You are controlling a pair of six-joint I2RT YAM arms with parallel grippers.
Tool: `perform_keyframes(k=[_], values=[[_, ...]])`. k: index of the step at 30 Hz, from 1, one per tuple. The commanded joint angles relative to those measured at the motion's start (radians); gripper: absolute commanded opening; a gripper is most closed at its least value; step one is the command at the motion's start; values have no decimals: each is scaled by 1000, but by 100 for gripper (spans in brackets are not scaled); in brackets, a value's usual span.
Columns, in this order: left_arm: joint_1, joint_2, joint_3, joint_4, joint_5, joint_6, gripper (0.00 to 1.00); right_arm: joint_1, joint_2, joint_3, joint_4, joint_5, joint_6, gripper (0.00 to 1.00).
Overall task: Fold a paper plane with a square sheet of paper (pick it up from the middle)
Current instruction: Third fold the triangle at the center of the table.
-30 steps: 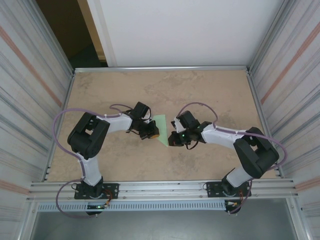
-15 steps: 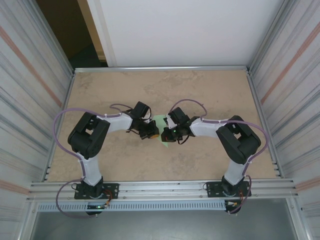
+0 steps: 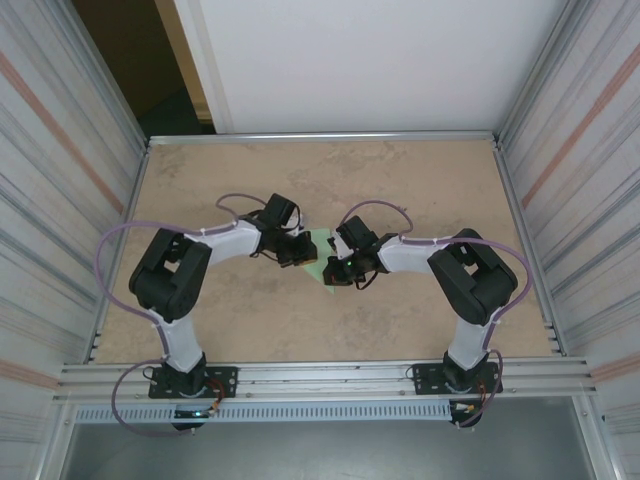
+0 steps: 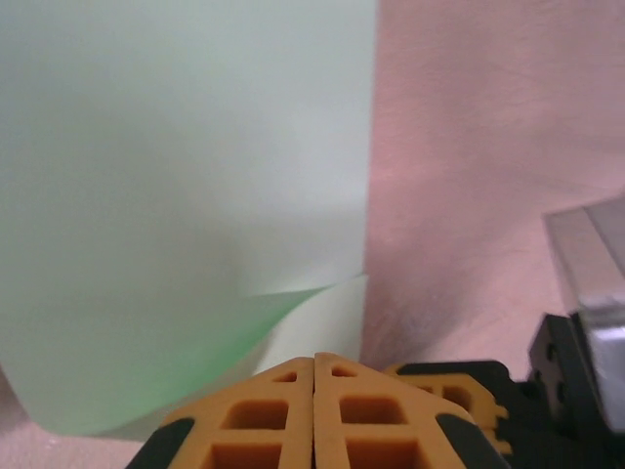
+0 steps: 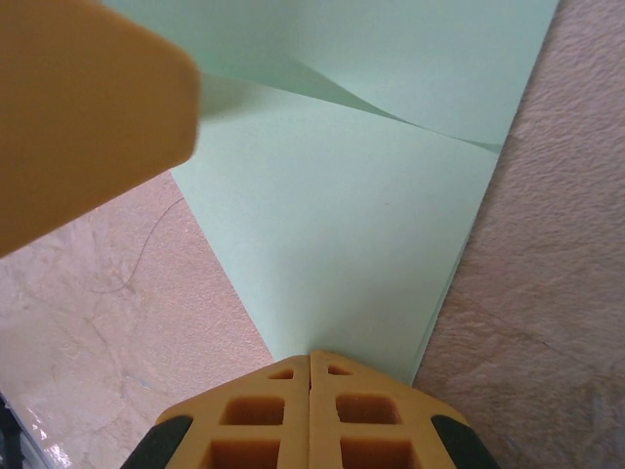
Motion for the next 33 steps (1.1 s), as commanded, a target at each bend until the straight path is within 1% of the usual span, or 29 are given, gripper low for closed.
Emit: perform_keyframes(k=[1,3,6,12,20,24,28,33], values=[[0,-46,-79,83,33,14,6,8,53,-12,-88,41,23,0],[-8,-41,-111,127,56,3,3,8,59,-11,-91,41,27,0],[-28,-37,-137,172,64,11,2,8,64,-9,-94,39,30,0],[-49,-19,-131,167,46,43,2,11,73,-3,-102,39,31,0],[-43,20,-136,142,-5,79,2,12,80,-3,-119,49,33,0],[-4,34,-137,124,-30,99,2,11,80,-5,-137,59,22,0],[75,42,-126,82,-61,126,2,9,85,-15,-152,60,-14,0],[170,30,-121,33,-88,161,3,-16,87,-30,-161,45,-22,0]])
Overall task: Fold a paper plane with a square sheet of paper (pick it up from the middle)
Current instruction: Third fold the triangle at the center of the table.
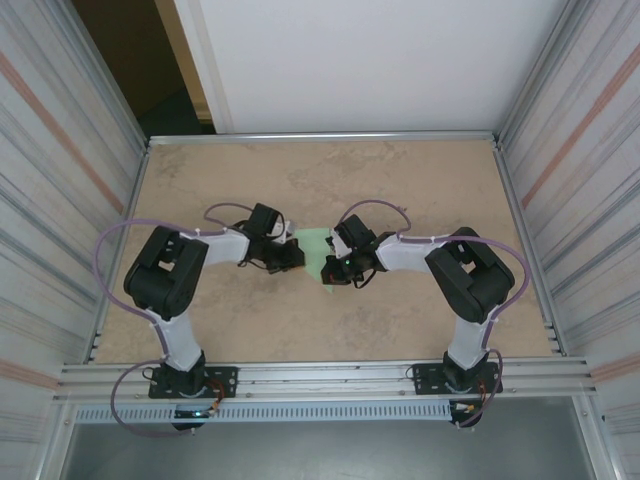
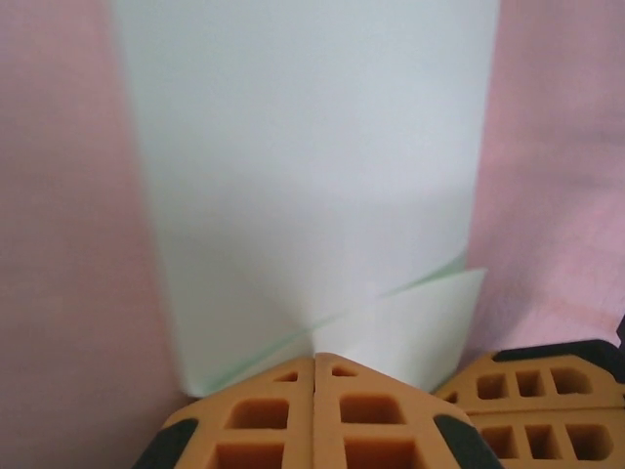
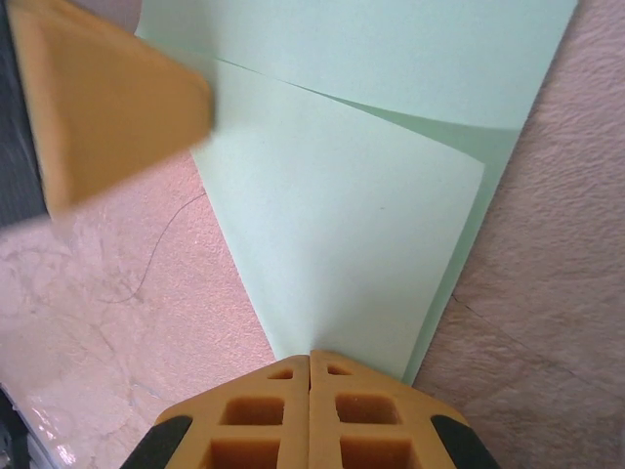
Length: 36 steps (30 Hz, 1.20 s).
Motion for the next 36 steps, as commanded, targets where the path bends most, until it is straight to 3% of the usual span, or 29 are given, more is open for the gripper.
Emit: perform_keyframes(k=[1,9,13,19,26,36], values=[[76,12,8,-97,-128,63,2,-12,64,-51,-150,59,-21,0],[105,-72,82,-180,-150,82,3,-14,6,-15,-131,48,-2,1],[106,-156,85,-184,-143,42,7,-17,-86,10,-68,33,31,14],[103,-255,-44,-22,-46,-122,19,-17,-168,12,42,129,162,25],[93,-268,-203,197,40,-311,44,-10,-111,-31,169,205,353,29],[62,-202,-209,240,54,-339,46,-9,-22,29,140,225,343,31]])
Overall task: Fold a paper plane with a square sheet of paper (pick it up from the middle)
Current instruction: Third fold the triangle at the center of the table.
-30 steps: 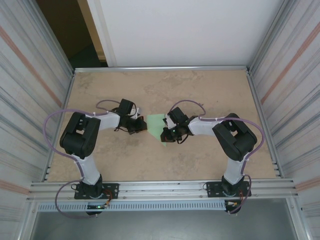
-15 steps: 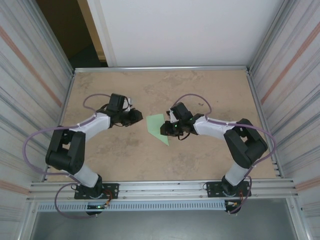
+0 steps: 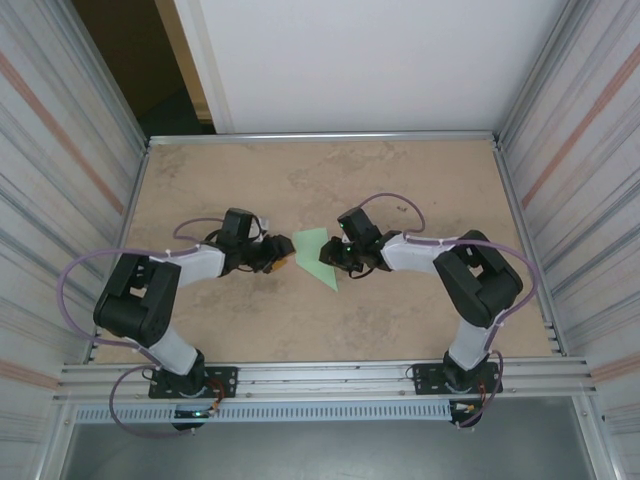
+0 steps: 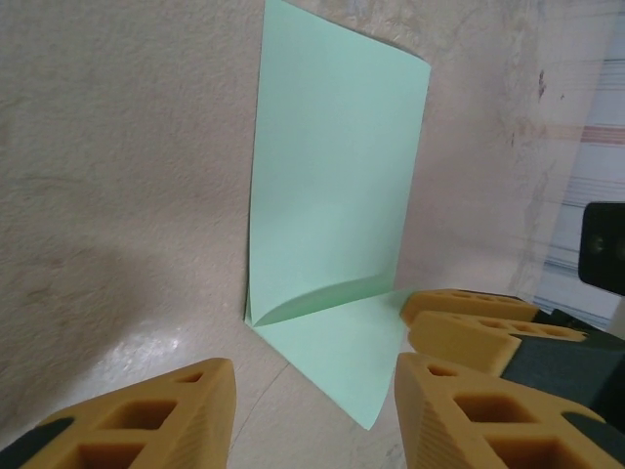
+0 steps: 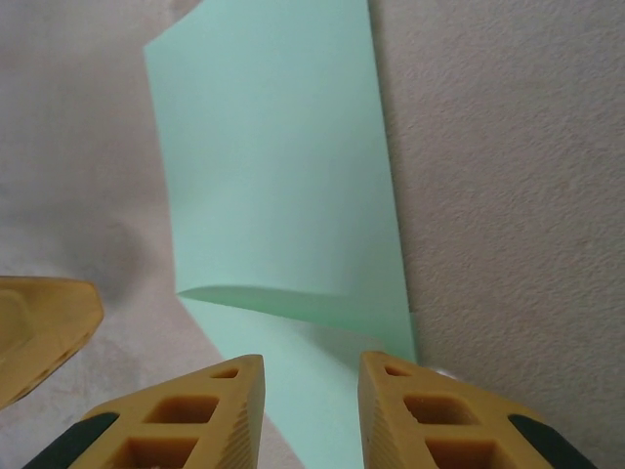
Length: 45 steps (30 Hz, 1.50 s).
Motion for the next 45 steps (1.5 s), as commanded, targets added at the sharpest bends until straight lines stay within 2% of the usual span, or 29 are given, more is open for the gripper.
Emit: perform_keyframes(k=[1,7,19,25,37,45], values=[[-9,19,3,34,27,-25,45,3,35,42,-11,19,23,31],[-11,22,14,12,35,-11,41,-1,69,48,-18,-1,21,30],[-50,56,7,5,20,-48,42,-7,97,40,-48,9,32,29],[-63,80,21,19,12,-57,39,-8,101,41,-50,7,33,29],[-70,118,58,-7,-9,-47,35,-9,104,36,-48,14,35,29],[-70,116,58,-29,-25,-40,36,-11,108,39,-49,13,34,29]])
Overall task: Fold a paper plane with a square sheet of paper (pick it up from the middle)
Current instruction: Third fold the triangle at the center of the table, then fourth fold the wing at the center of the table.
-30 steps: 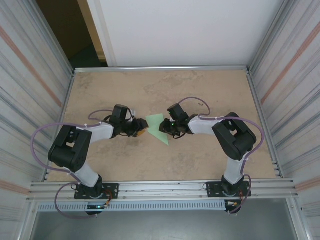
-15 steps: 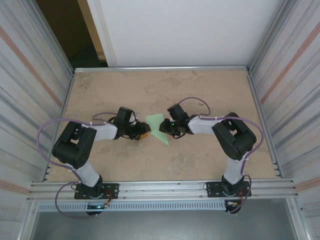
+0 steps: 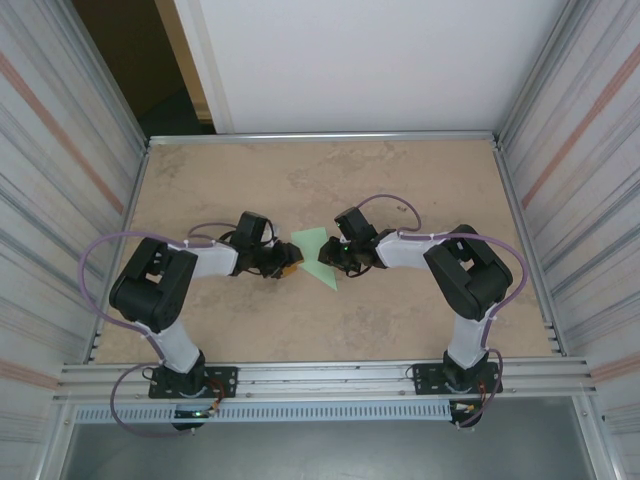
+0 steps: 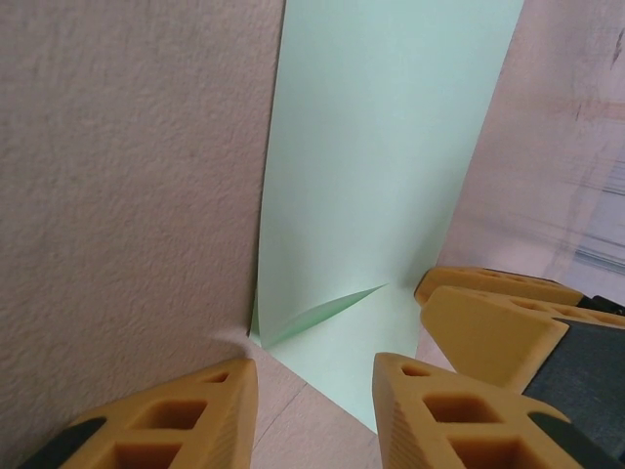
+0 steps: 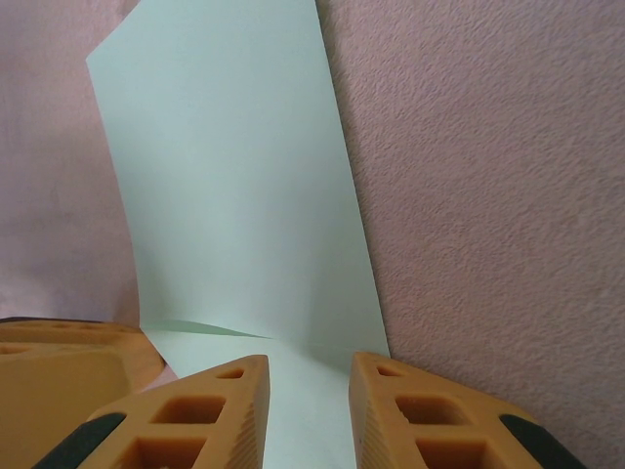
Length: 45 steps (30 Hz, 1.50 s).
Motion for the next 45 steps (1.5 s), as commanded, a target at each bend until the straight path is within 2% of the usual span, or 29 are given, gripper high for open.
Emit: perform_keyframes(k=[1,18,25,29,34,40,45], values=[[-5,9,19,-23,-11,11,36,-6,42,6,-51,16,13,29],[-2,21,43,79,107,57,31,-9,42,8,-53,11,5,29],[-2,25,54,51,103,101,24,-11,22,-7,-24,0,-8,30],[-1,36,55,67,102,85,19,-17,-1,-16,-1,-13,-24,33],[2,34,44,93,97,55,11,-26,-57,-36,29,-9,-65,42],[6,29,48,100,80,10,5,-24,-176,-71,19,66,-181,50],[5,-5,66,47,36,-41,4,47,-241,-79,-74,238,-368,50]])
